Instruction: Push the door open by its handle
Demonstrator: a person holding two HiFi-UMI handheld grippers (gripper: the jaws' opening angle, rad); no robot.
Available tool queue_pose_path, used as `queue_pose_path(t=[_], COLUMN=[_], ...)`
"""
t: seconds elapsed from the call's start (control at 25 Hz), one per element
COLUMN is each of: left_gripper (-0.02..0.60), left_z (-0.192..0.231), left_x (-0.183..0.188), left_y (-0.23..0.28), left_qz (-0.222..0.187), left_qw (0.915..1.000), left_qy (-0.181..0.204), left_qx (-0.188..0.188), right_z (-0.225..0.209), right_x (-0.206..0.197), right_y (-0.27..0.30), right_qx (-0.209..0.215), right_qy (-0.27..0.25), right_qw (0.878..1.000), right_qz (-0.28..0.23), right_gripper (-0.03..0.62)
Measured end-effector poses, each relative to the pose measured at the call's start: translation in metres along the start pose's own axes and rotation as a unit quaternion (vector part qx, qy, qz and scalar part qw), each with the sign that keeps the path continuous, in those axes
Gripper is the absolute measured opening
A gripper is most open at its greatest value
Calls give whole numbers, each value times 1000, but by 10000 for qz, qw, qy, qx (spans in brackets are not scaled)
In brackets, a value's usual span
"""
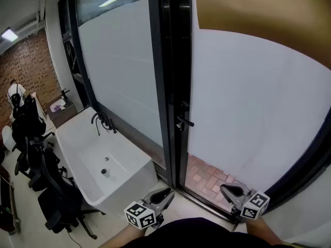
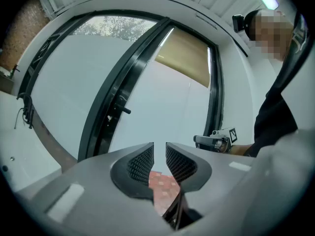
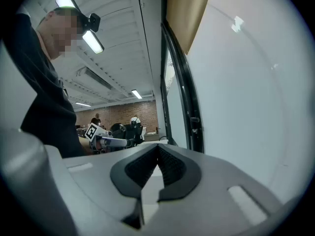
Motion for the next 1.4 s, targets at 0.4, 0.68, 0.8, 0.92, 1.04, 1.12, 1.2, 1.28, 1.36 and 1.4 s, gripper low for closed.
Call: queue_pose_path(t=[0.4, 0.68, 0.8, 0.92, 1.04, 1.12, 1.2, 1.28, 1.36, 1.4], left_gripper=[78, 78, 78, 78, 80, 84, 89, 103, 119, 135], left_z=[63, 93, 96, 98, 95, 93, 90, 92, 104, 110], left_x=[21, 38, 51, 69, 93, 122, 156, 174, 178, 179], left_y=[-29, 17, 53, 101, 155, 177, 193, 209, 226, 234], left_qz=[14, -19, -105, -130, -213, -218, -112, 152, 586, 877], left_qw=[9997, 9982, 9980, 9983, 9991, 9981, 9911, 9740, 9462, 9281], left_qy=[73, 60, 269, 406, 275, 573, 1293, 2210, 3145, 3597], left_qx=[-252, -603, -569, -392, -243, 3, 288, 481, 484, 399], right_z=[33, 10, -21, -60, -103, -123, -137, -151, -162, -166], right_x=[0, 7, 17, 27, 42, 58, 75, 76, 66, 63], right_y=[57, 69, 68, 68, 68, 73, 76, 81, 91, 98], right_qx=[-220, -372, -214, 137, 577, 907, 1188, 1344, 1405, 1396], right_qy=[63, 140, 87, -22, -132, -183, -238, -211, -84, -44], right_qw=[9997, 9991, 9997, 9996, 9980, 9956, 9926, 9906, 9899, 9900], right_qz=[64, 132, -48, -236, -240, -174, -121, -135, -166, -175], right_gripper=[0, 0, 0, 0, 0, 0, 0, 0, 0, 0])
Point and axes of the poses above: the fingertips, and each gripper's own axes: y forward along the fingers, z to its left, x out of its top, the point moved 9 cm from there along -y, backward along the fingers, and after that the axes turned 2 degrees about z, right-handed, at the moved point
